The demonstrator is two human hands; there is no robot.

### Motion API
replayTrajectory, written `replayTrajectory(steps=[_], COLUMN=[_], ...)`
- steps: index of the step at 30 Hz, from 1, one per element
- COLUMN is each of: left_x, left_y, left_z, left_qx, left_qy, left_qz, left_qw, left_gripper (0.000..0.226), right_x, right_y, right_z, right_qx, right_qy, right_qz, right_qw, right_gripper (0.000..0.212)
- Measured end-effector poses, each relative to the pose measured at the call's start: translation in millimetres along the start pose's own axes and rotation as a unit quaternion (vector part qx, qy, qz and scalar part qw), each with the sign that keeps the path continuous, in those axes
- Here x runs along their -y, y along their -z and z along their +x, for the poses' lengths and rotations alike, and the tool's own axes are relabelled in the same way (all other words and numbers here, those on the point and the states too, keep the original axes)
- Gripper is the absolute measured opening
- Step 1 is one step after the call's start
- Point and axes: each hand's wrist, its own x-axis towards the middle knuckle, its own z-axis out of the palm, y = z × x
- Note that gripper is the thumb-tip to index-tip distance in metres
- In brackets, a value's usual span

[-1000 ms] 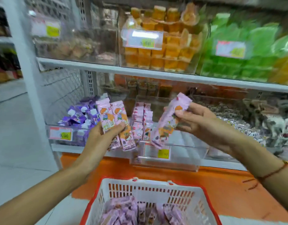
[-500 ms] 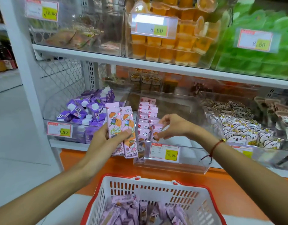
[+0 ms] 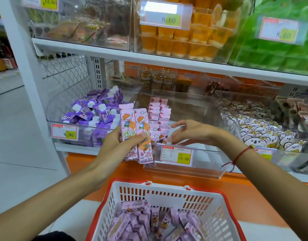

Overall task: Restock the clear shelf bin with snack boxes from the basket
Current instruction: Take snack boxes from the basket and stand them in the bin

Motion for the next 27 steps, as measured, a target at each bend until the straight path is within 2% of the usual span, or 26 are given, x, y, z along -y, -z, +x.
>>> replayTrajectory(steps=[2,3,4,6,7,9,12,16,19,22,25,27], left_x=[-3,-5,-9,-13,-16,-21,-34,-52,-56,-55,-45,-39], left_y=[-1,-2,-4,-10,-15,-22,-31,-39,-47,-47,-44,-42], left_z=[-1,-1,-1,-1,-1,-1,3,28,41,45,53,55], left_qx=[0.020,0.034,0.048,0.080,0.096,0.111,0.115,0.054,0.063,0.124,0.164,0.179], left_qy=[-0.014,-0.024,-0.033,-0.053,-0.066,-0.093,-0.114,-0.091,-0.151,-0.195,-0.208,-0.185], left_qz=[0.007,0.012,0.016,0.023,0.030,0.046,0.061,0.072,0.192,0.159,0.152,0.170], left_qw=[1.000,0.999,0.998,0.995,0.993,0.988,0.985,0.992,0.968,0.960,0.952,0.951], left_gripper=[0.029,0.031,0.031,0.028,0.028,0.028,0.022,0.056,0.048,0.028,0.035,0.031], right_x=[5,10,16,29,33,36,36,27,13,-5,-19,-23], right_y=[2,0,-3,-15,-21,-29,-21,9,28,31,30,30], right_z=[-11,-19,-29,-45,-50,-54,-57,-55,-48,-38,-31,-31], right_qx=[-0.111,-0.157,-0.160,-0.085,-0.054,-0.047,-0.089,-0.213,-0.295,-0.286,-0.272,-0.279], right_qy=[0.064,0.119,0.167,0.222,0.240,0.269,0.274,0.248,0.243,0.208,0.193,0.205], right_qz=[-0.056,-0.043,-0.010,0.016,0.007,0.016,0.086,0.201,0.202,0.154,0.133,0.107], right_qw=[0.990,0.980,0.973,0.971,0.969,0.962,0.954,0.923,0.902,0.923,0.934,0.932], right_gripper=[0.063,0.062,0.064,0.063,0.056,0.035,0.024,0.019,0.012,0.012,0.016,0.015])
